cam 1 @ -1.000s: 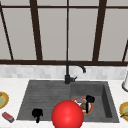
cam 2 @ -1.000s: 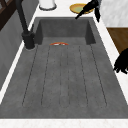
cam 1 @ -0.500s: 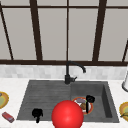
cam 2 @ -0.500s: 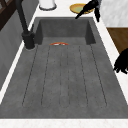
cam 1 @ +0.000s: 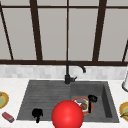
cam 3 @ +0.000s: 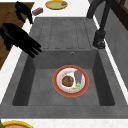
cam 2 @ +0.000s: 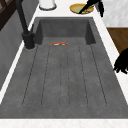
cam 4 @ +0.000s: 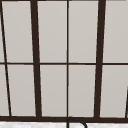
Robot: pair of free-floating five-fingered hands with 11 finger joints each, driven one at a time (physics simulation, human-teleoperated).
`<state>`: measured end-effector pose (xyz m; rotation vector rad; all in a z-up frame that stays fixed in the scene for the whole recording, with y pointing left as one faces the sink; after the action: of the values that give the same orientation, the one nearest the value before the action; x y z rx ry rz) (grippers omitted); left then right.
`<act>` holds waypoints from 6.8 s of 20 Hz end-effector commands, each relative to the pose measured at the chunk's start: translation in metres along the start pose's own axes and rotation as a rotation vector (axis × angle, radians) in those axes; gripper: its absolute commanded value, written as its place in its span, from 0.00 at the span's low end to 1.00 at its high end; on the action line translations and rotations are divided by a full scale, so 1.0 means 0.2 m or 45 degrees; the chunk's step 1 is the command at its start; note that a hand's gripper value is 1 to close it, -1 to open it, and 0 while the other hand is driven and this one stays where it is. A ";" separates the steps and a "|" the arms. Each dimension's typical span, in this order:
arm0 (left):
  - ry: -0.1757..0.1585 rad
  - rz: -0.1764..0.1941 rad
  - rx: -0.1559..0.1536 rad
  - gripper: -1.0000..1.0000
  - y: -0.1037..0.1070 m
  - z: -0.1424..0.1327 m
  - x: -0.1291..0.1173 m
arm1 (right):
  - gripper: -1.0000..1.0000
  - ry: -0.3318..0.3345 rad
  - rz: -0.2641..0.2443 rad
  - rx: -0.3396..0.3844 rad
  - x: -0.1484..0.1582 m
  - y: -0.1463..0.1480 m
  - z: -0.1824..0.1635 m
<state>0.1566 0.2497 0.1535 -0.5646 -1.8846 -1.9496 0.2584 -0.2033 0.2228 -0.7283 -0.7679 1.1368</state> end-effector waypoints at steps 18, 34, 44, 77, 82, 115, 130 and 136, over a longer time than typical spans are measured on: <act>0.000 0.000 0.000 0.50 0.00 0.00 0.00 | 0.00 -0.032 0.041 0.027 -0.13 -0.08 0.75; 0.000 0.000 0.000 0.50 0.00 0.00 0.00 | 0.00 -0.016 0.020 0.049 -0.18 -0.07 0.95; 0.000 0.000 0.000 0.50 0.00 0.00 0.00 | 0.00 0.069 0.135 0.007 0.03 0.09 0.42; 0.000 0.000 0.000 0.50 0.00 0.00 0.00 | 0.00 0.002 0.215 0.465 0.22 0.17 -0.87; 0.000 0.000 0.000 0.50 0.00 0.00 0.00 | 0.00 0.029 0.204 0.573 0.25 0.22 -1.05; 0.000 0.000 0.000 0.50 0.00 0.00 0.00 | 0.00 -0.017 0.161 0.318 0.13 0.41 -1.25; 0.000 0.000 0.000 0.50 0.00 0.00 0.00 | 0.00 -0.048 0.122 0.328 0.09 0.43 -1.65; 0.000 0.000 0.000 0.50 0.00 0.00 0.00 | 0.00 -0.041 0.059 0.244 0.08 0.53 -1.66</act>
<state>0.1566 0.2497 0.1535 -0.5646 -1.8846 -1.9496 0.4912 -0.1992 -0.0302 -0.6009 -0.7120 1.2449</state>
